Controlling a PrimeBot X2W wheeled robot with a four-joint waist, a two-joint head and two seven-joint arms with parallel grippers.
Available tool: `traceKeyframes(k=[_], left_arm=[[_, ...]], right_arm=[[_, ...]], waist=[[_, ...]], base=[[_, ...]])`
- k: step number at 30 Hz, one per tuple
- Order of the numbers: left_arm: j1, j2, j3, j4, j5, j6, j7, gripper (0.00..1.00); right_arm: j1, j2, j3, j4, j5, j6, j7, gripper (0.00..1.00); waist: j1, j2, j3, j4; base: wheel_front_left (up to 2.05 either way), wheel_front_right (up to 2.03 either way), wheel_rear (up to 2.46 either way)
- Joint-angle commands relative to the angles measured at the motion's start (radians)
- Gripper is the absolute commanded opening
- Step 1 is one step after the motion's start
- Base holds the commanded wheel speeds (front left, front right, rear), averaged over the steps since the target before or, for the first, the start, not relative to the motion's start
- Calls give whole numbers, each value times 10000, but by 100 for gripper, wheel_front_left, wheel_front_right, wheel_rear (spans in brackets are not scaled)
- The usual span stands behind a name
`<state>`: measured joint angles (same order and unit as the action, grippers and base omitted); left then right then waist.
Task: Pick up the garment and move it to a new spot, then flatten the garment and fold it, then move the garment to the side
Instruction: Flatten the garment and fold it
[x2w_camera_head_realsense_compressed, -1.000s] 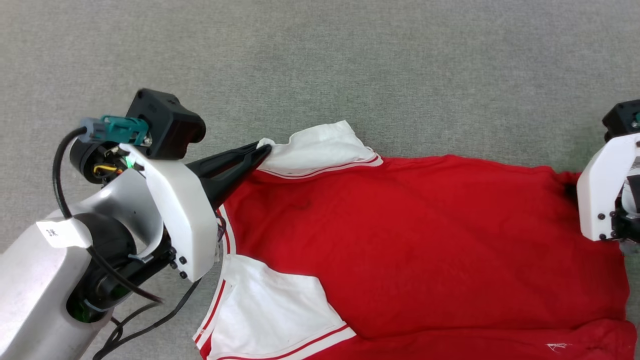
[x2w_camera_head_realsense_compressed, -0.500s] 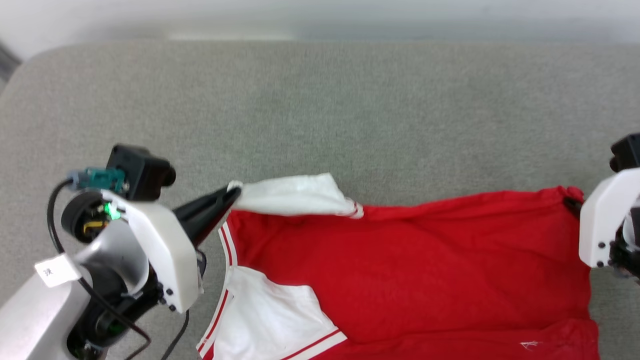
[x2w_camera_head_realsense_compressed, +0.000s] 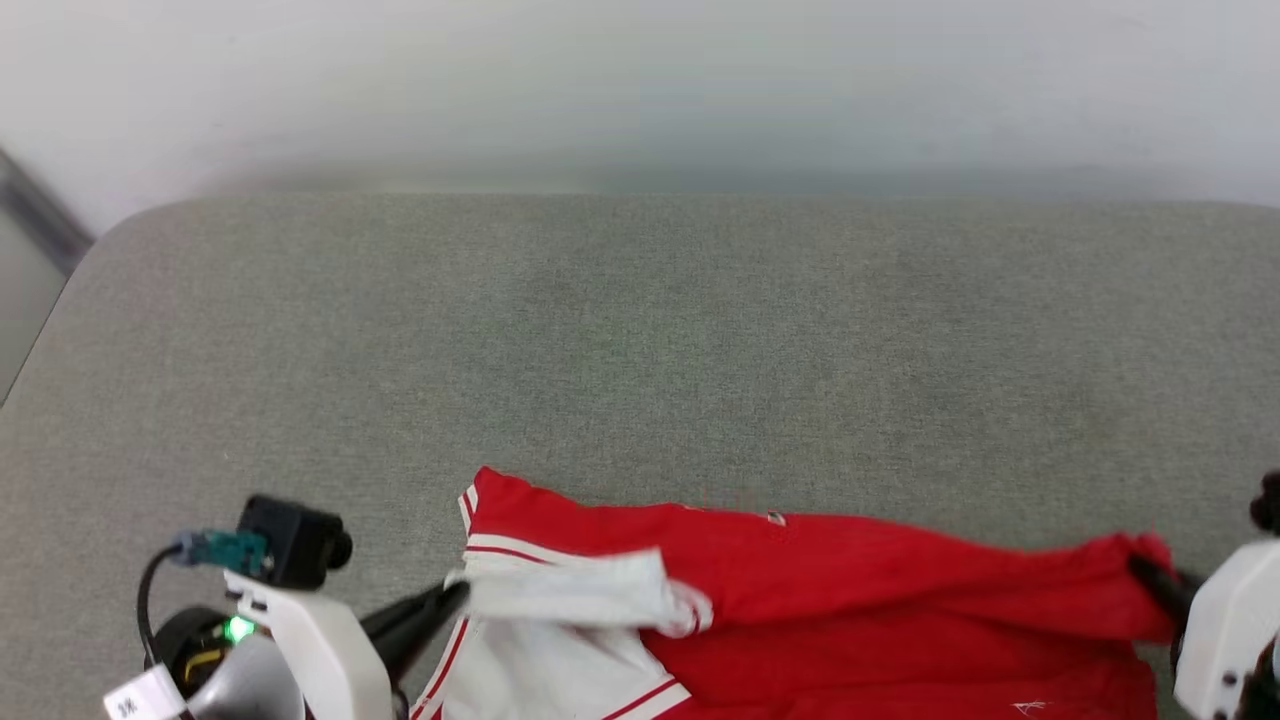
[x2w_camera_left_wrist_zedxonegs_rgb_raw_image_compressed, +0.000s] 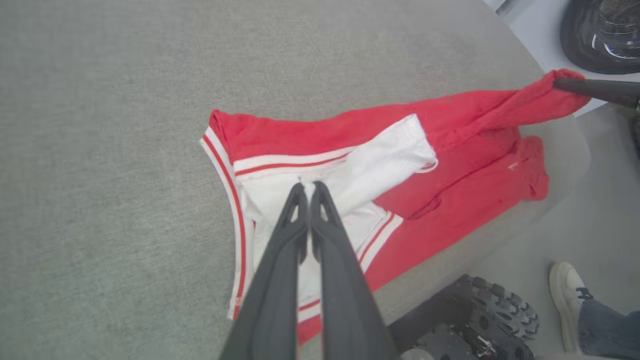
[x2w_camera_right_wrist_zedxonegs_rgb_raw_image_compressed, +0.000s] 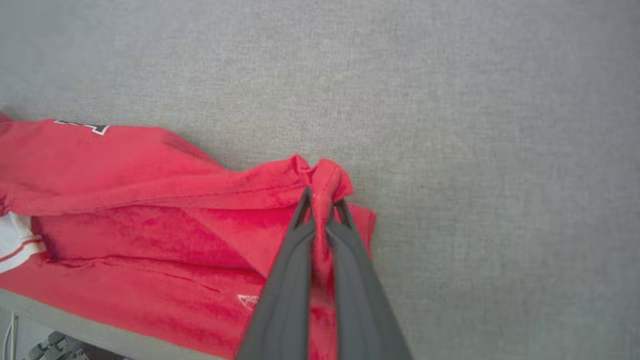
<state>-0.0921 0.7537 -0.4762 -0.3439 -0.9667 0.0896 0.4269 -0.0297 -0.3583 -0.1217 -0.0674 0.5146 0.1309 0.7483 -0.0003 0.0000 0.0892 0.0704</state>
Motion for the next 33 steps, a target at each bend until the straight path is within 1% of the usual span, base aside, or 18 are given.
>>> traceKeyframes(k=[1,3,5,8,9,15,18,21,22,23,28,31,33], left_arm=[[309,90,-48,30,-49,77,-58,0],[641,154,-133,171,-81,97,-88,0],[893,178,-223,374,-78,55,-94,0],[1147,181,-382,676,-98,-9,-60,0],[1269,109,-591,1051,-22,-116,-70,0],[1156,-131,-960,1871,79,-441,-62,0],[1027,-269,-1131,2216,154,-585,-81,0],[906,-348,-1239,2511,250,-723,-127,0],[850,-369,-1268,2595,326,-761,-175,47],[831,-401,-1291,2672,365,-792,-213,100],[778,-609,-1255,2936,574,-902,-771,100],[688,-765,-1049,2929,702,-959,-1438,100],[616,-938,-856,2890,913,-943,-2104,100]], right_arm=[[379,30,6,-102,99,-4,-37,0],[793,-176,220,-242,193,-4,-99,0],[1181,-249,394,-215,367,-4,-210,0],[1550,-554,713,-139,543,-4,-404,0],[1814,-1035,1274,-59,656,-4,-713,0],[1725,-2219,2573,369,434,-4,-1690,0],[1478,-2620,3151,735,327,-4,-2231,0],[1304,-2860,3642,1117,336,-4,-2700,0],[1219,-2929,3771,1198,287,-4,-2908,65],[1172,-2909,3834,1363,386,-5,-3011,100],[1000,-3012,4126,1643,806,-5,-3538,100],[901,-3045,4008,1456,1130,-4,-3745,100],[884,-2970,3783,1220,1350,-4,-3835,100]], waist=[[3,0,-8,-2],[3,0,-6,-3],[3,0,10,0],[3,0,43,-5],[3,0,76,-7],[3,0,183,-33],[3,0,215,-44],[3,0,209,-52],[3,0,193,-52],[3,0,163,-52],[3,0,-143,-23],[3,0,-349,-12],[3,0,-511,-14]], base=[[0,0,0],[0,0,0],[0,0,0],[0,0,0],[0,0,0],[0,0,0],[0,0,0],[0,0,0],[0,0,0],[0,0,0],[0,0,0],[0,0,0],[0,0,0]])
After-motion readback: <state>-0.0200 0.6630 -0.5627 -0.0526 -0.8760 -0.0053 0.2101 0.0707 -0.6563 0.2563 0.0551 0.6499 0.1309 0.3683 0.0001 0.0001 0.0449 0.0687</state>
